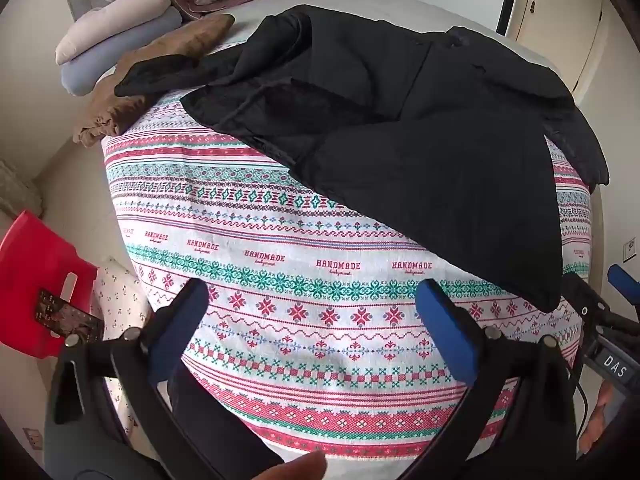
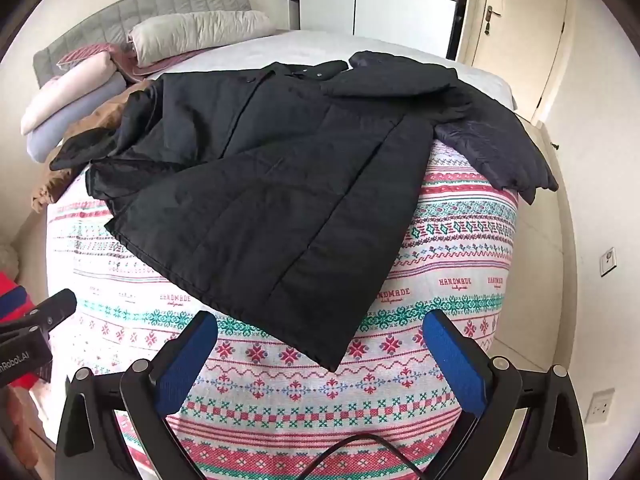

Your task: Fold large clothes

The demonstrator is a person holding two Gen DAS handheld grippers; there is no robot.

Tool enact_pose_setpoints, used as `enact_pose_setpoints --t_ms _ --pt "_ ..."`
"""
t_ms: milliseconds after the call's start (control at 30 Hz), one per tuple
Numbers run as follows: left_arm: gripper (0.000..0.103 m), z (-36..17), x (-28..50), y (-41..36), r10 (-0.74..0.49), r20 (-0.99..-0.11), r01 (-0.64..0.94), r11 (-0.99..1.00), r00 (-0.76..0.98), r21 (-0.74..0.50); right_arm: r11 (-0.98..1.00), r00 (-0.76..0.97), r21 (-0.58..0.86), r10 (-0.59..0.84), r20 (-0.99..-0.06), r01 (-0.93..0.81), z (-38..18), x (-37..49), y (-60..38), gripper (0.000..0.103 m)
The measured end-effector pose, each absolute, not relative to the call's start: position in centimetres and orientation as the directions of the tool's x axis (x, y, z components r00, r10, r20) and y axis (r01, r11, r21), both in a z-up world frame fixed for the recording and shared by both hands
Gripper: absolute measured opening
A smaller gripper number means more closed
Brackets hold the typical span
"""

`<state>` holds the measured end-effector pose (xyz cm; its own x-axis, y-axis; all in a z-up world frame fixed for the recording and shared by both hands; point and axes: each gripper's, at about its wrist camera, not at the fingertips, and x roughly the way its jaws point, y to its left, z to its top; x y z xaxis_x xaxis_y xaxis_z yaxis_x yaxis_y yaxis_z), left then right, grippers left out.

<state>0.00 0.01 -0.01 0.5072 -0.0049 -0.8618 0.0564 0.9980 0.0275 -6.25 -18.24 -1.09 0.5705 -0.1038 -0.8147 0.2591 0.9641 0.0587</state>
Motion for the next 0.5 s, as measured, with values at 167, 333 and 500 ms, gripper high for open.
enact_pose_setpoints --t_ms 167,333,500 --pt "0.103 -0.1 0.1 0.0 -0.013 -0.874 0.072 0.997 0.486 0.025 0.966 0.575 0.079 -0.079 -0.814 0.245 -1.4 -6.1 -17.7 0.103" --pt "0.103 -0.4 0.4 -0.1 -0.006 -0.87 0.077 0.996 0.493 0.037 0.968 0.572 0.095 -0.058 -0.818 0.233 -1.5 -5.8 -17.8 0.103" --pt "0.103 -0.3 0.1 -1.0 -0.002 -0.864 0.078 0.996 0.503 0.043 0.969 0.567 0.082 -0.066 -0.821 0.232 -1.6 -5.6 -17.6 0.103"
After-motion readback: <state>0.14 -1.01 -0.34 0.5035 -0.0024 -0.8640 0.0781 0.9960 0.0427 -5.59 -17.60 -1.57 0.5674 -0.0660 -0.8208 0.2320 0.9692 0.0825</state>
